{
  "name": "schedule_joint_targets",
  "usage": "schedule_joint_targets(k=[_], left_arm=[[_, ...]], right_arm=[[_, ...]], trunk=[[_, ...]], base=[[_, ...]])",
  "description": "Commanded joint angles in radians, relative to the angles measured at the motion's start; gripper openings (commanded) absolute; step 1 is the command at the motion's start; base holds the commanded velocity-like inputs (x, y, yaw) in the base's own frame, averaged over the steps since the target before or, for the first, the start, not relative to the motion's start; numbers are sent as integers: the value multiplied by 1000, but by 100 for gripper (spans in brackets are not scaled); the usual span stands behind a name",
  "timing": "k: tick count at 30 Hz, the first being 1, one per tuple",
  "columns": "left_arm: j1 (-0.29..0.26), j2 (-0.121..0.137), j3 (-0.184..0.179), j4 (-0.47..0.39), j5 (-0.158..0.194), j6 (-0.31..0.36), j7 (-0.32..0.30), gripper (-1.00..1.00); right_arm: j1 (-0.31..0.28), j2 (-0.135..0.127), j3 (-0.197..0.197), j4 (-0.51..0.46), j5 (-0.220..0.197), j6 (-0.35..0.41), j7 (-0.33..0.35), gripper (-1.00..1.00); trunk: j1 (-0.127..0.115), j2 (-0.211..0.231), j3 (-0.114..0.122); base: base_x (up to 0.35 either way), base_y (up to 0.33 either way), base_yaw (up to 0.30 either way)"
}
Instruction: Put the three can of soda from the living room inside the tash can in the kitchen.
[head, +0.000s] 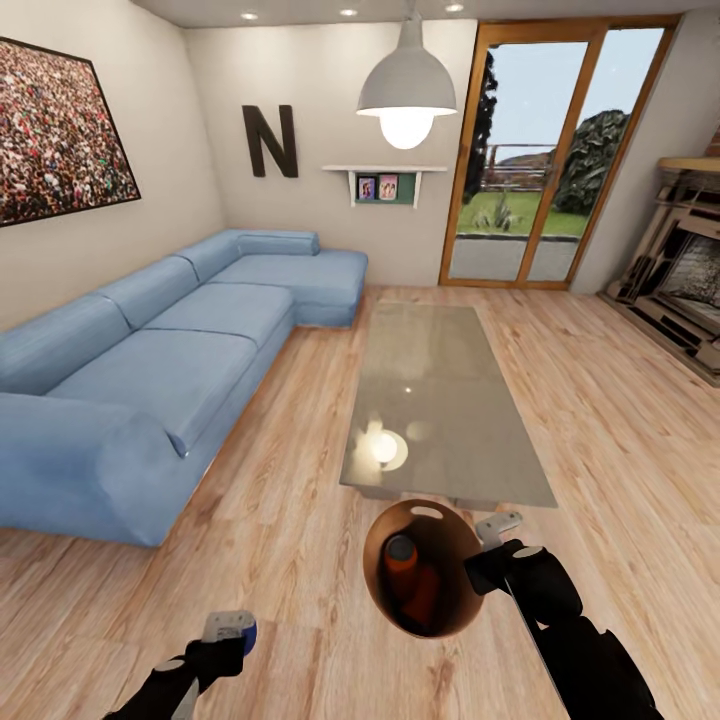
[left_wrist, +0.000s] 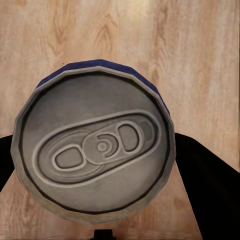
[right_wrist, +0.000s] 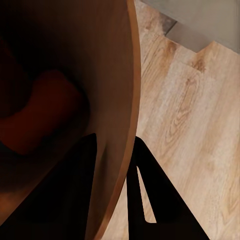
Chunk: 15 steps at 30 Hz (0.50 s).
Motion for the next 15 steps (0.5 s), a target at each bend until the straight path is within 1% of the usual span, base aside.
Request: schedule_joint_targets(k=[1,3,7,9,11,12,15], left_arm=[[0,1,0,-7,0,16,-13,-100],[0,2,-2,-20,0,39,-52,-100],[0,4,-3,-65,0,92,-190,-100],[0,6,-4,-85,0,118,-228,-100],[0,7,-4,-102,0,151,-249,-100],[0,9,-3,-109,0,176,-285,-100],[0,14,-1,-112,-2,224,-367,-100]], right_arm=[[0,0,0,0,-11,1,1,-100],[0,0,0,0,-11,1,1,-100],[0,0,0,1,-11,1,1,-100],[0,-1,0,2,-10,1,1,-100],[0,-1,0,3,-9,1,1,-100],[0,-1,15,5,-7,1,-1,-100],[0,-1,76,9,-1,1,-10,-100]], trunk=[[0,0,0],[0,0,0],[0,0,0],[0,0,0],[0,0,0],[0,0,0],[0,0,0]], base=[[0,0,0],[0,0,0],[0,0,0],[0,0,0],[0,0,0],[0,0,0],[0,0,0]])
